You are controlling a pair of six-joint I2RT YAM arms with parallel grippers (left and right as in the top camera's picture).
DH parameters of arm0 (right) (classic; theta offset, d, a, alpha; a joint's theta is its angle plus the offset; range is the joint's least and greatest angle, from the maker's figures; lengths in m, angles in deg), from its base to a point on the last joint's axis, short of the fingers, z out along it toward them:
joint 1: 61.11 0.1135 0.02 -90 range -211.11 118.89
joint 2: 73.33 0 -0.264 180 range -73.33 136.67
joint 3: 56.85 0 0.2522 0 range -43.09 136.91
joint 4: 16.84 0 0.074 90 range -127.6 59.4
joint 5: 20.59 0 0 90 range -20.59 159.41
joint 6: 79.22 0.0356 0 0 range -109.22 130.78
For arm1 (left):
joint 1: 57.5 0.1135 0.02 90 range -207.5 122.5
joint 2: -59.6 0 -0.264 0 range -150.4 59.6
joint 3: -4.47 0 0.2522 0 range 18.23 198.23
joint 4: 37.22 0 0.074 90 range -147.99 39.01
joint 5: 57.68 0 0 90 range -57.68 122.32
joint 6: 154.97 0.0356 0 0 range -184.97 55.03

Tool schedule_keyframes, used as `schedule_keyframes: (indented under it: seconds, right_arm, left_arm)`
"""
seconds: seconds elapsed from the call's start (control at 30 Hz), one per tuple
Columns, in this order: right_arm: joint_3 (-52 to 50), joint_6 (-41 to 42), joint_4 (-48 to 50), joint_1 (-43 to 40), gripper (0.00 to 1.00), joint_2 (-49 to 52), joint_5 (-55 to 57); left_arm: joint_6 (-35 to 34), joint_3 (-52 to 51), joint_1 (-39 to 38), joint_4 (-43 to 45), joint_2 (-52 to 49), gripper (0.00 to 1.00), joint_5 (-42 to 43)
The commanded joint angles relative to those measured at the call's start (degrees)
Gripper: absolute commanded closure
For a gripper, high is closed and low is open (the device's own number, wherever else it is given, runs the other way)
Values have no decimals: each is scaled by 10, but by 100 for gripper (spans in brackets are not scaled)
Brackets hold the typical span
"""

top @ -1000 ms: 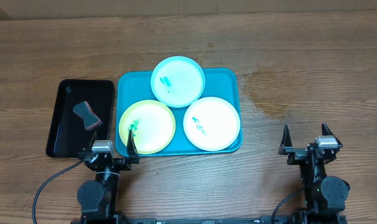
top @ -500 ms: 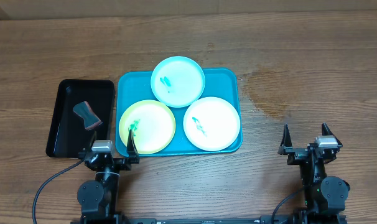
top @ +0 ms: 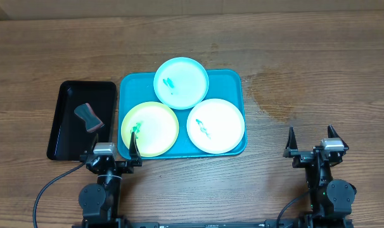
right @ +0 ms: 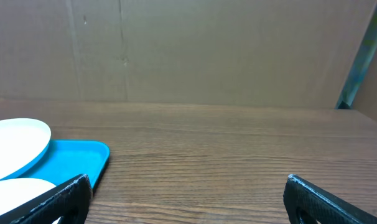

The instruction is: Clean dirty plates on tray and stack at the side

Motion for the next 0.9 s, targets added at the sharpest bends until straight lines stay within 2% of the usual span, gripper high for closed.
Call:
schedule_keyframes:
  seconds: [0.0,0.73,0.87]
  right_arm:
    - [-6,-2,4,-1,0,-5,3]
    - [-6,-2,4,-1,0,-5,3]
    - [-6,-2,4,-1,0,-5,3]
  left_arm:
    - [11,-3,-4,0,6,0,3]
    - [7,-3,-4,20,6,0,6]
    - [-112,-3,-4,79,7,0,141]
